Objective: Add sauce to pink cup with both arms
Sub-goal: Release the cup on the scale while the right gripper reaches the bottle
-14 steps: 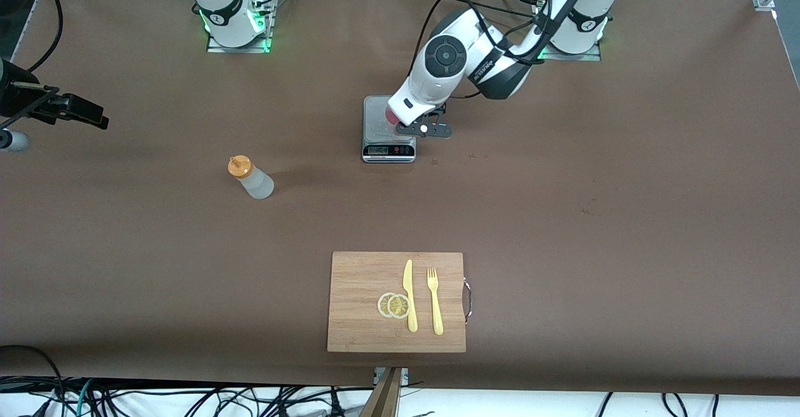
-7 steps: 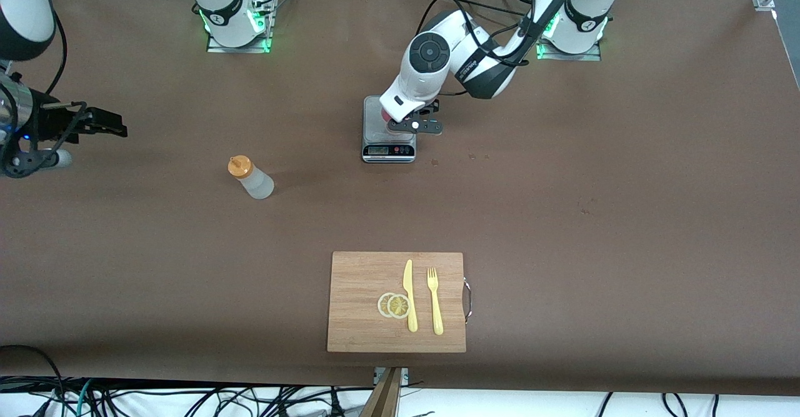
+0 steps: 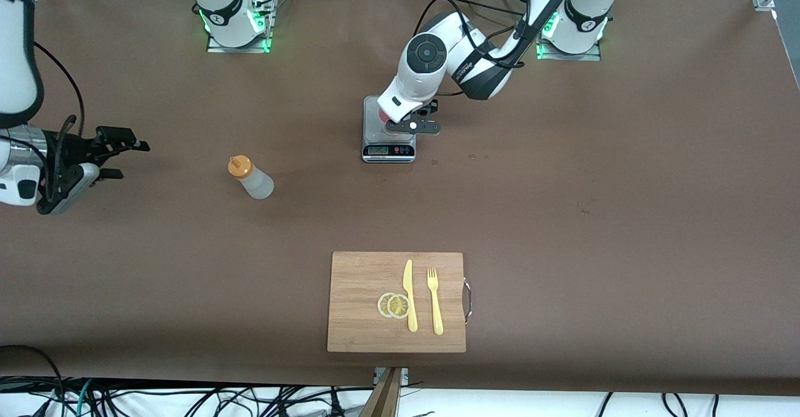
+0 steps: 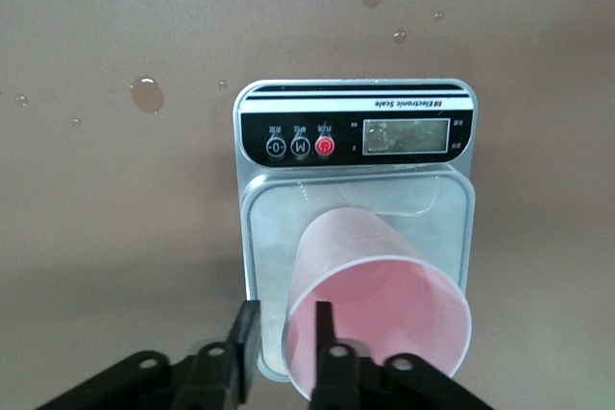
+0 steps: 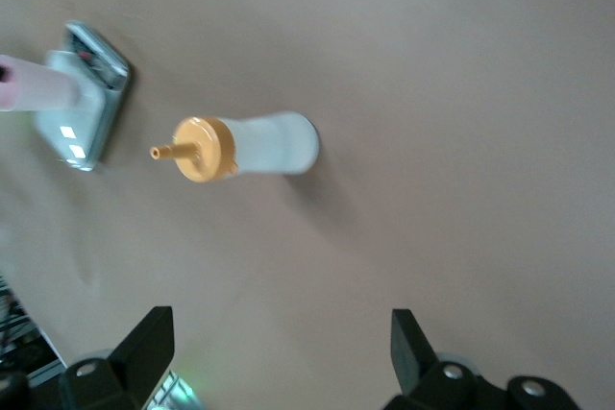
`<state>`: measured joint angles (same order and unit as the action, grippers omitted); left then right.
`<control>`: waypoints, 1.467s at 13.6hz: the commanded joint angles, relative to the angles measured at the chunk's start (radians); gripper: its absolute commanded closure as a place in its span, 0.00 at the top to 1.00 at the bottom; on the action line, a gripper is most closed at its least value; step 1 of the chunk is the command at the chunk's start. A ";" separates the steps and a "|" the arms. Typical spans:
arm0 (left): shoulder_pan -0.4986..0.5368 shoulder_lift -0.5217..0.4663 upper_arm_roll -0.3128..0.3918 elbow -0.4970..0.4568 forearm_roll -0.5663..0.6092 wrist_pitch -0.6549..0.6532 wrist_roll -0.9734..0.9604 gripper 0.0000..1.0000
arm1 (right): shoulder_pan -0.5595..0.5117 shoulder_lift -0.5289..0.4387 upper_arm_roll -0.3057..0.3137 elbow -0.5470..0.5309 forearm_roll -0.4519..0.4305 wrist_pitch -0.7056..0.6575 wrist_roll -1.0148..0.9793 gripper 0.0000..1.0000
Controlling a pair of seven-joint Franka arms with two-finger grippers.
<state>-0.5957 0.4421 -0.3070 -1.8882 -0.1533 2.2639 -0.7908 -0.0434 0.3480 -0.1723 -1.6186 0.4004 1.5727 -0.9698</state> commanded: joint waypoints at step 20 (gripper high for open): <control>0.533 -0.295 0.282 0.465 0.055 -0.785 0.614 1.00 | -0.085 0.352 0.049 -0.334 0.810 -0.019 -1.593 1.00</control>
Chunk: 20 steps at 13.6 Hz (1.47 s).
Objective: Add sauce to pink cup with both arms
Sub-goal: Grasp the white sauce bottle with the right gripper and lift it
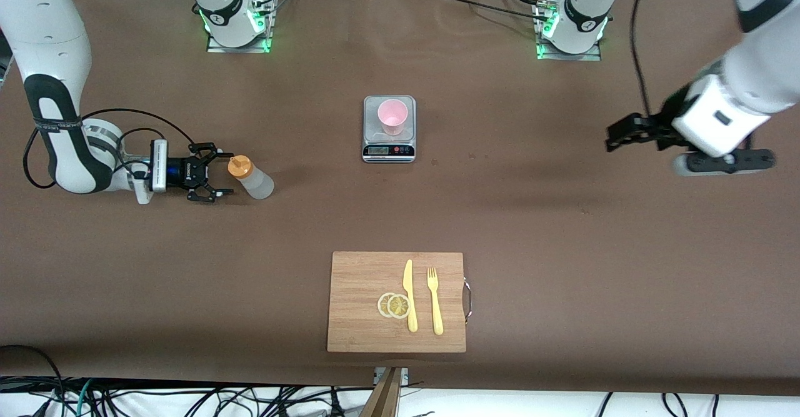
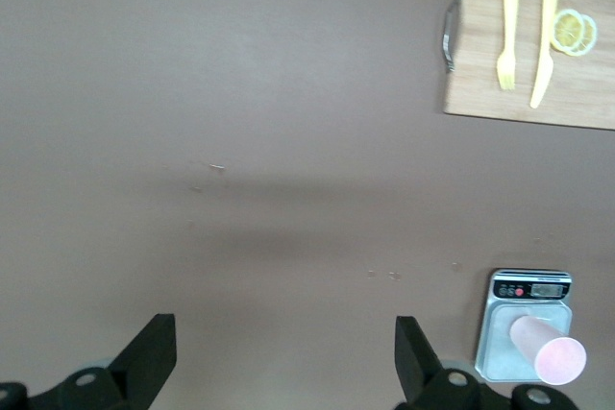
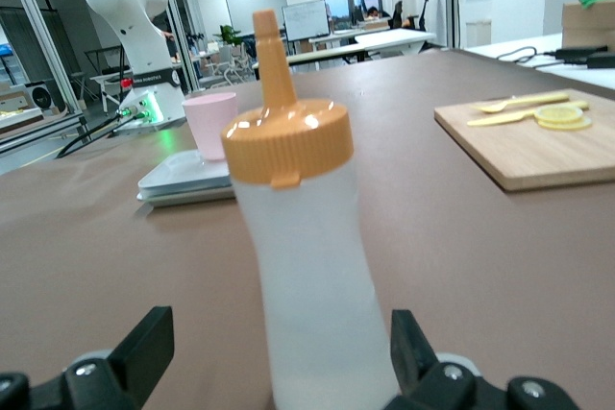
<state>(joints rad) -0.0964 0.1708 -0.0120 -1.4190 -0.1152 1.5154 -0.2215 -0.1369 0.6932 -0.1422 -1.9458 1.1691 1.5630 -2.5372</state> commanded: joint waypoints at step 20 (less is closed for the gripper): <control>0.057 -0.047 -0.006 -0.009 0.066 -0.115 0.151 1.00 | 0.109 -0.020 0.097 0.215 -0.242 0.028 0.441 0.00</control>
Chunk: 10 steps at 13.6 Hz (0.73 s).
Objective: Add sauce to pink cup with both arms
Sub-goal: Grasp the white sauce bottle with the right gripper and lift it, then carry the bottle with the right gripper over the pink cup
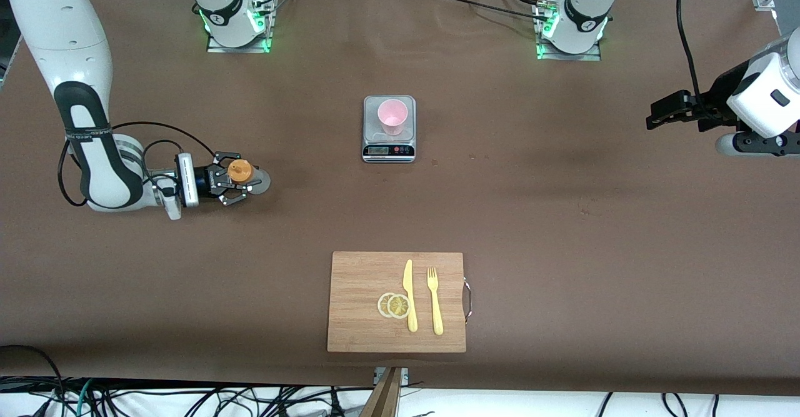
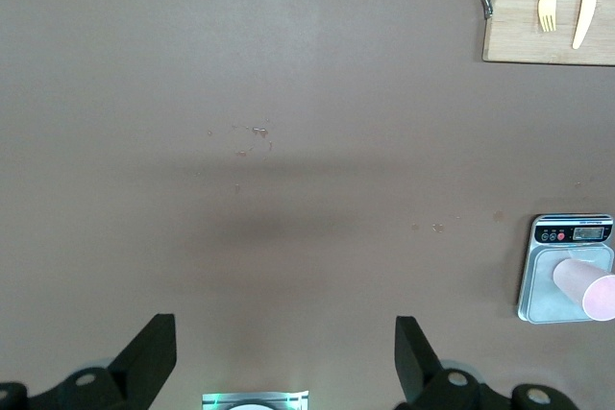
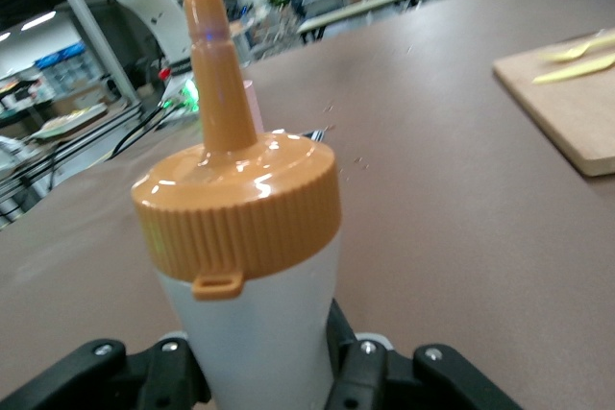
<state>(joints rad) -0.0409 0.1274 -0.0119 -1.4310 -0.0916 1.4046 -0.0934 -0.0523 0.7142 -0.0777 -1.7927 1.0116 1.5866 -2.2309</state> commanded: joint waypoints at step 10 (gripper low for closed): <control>-0.004 -0.003 -0.010 0.004 0.046 -0.006 0.020 1.00 | 0.368 -0.274 0.114 0.118 -0.739 0.096 0.837 0.00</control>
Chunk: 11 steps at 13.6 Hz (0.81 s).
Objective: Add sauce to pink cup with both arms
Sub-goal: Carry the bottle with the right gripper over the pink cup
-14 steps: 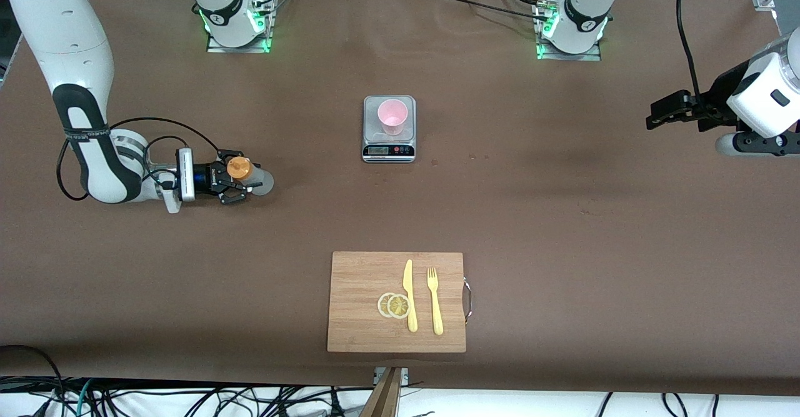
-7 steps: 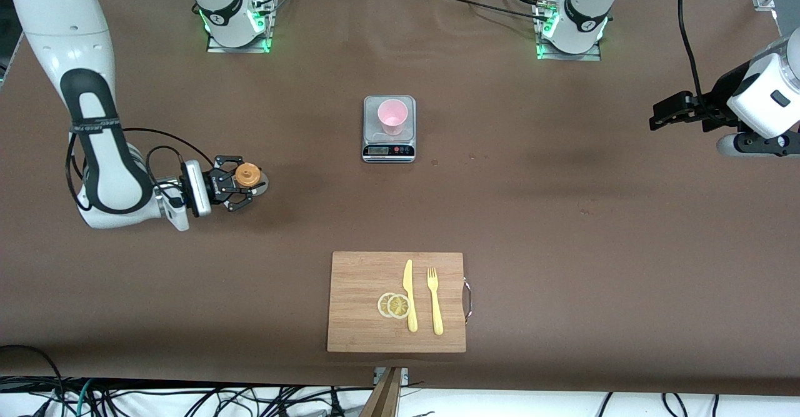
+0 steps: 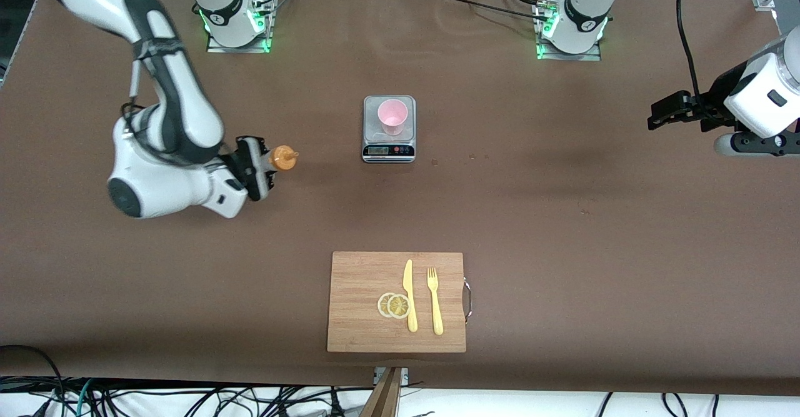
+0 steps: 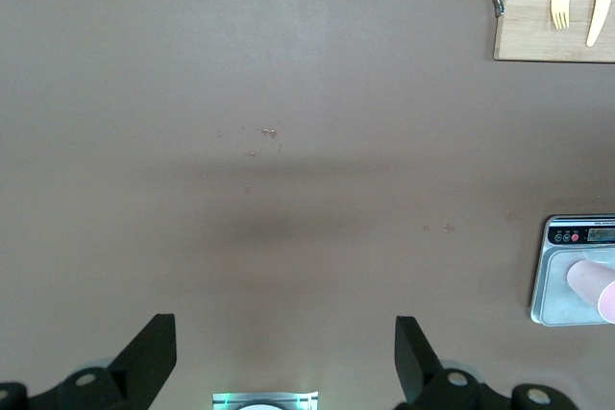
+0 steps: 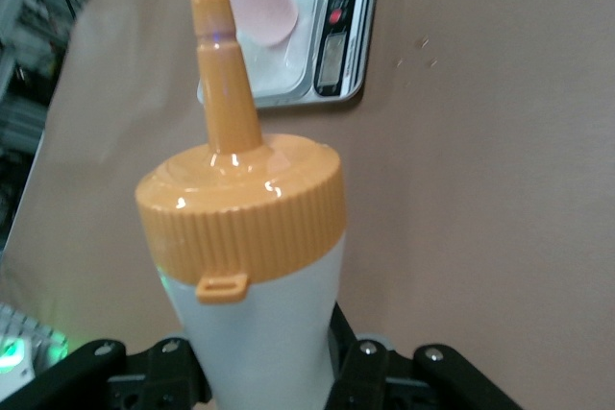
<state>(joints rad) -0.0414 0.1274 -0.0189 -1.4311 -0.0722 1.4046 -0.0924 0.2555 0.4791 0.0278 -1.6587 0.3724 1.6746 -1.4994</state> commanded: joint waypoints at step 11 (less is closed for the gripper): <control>-0.003 -0.003 -0.003 0.003 0.020 -0.006 0.019 1.00 | 0.286 -0.017 0.155 -0.019 -0.460 -0.001 0.648 0.00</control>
<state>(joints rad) -0.0414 0.1274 -0.0197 -1.4311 -0.0722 1.4046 -0.0924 0.5290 0.4686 0.1762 -1.6684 -0.0556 1.6813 -0.8853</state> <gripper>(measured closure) 0.000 0.621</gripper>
